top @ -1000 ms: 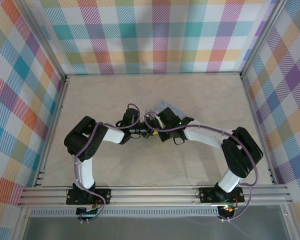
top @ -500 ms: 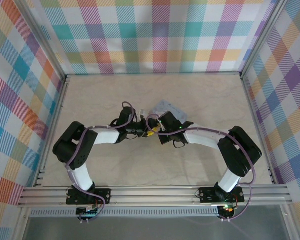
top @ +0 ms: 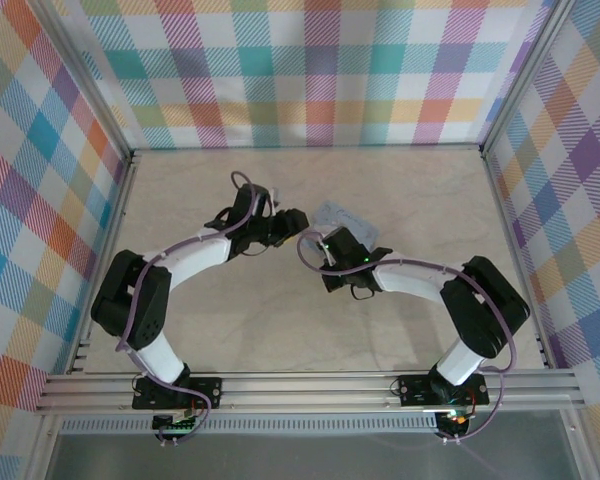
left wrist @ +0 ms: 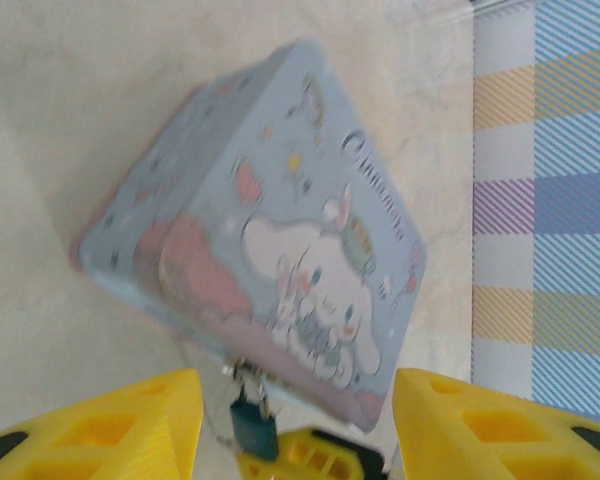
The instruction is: Unlock a padlock with a key
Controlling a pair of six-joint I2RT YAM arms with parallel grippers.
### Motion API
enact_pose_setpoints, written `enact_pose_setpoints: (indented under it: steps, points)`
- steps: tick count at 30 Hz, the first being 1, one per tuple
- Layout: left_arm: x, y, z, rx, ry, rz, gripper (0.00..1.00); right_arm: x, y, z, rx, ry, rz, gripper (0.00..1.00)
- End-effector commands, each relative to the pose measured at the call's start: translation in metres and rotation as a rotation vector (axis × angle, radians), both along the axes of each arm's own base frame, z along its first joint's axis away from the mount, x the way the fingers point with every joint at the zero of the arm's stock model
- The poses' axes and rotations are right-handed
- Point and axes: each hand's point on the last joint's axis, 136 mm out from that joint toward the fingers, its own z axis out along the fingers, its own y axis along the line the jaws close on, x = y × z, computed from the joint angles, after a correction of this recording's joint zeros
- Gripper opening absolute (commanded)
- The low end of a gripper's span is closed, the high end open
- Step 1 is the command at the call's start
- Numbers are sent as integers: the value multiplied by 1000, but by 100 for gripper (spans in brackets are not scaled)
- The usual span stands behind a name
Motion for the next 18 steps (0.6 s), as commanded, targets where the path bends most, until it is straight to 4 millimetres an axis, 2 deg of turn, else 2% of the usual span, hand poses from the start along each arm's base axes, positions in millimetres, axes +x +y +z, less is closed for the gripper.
enact_pose_setpoints:
  steps: [1, 8, 18]
  points:
    - [18, 6, -15, 119, -8, -3, 54, -4, -14, 2, -11, 2, -9, 0]
    - [45, -17, -36, 123, 37, -56, 54, -5, -14, 8, 6, -6, 33, 0]
    - [42, -25, -55, 120, 72, -99, 52, -10, -1, 2, 44, 77, 119, 0]
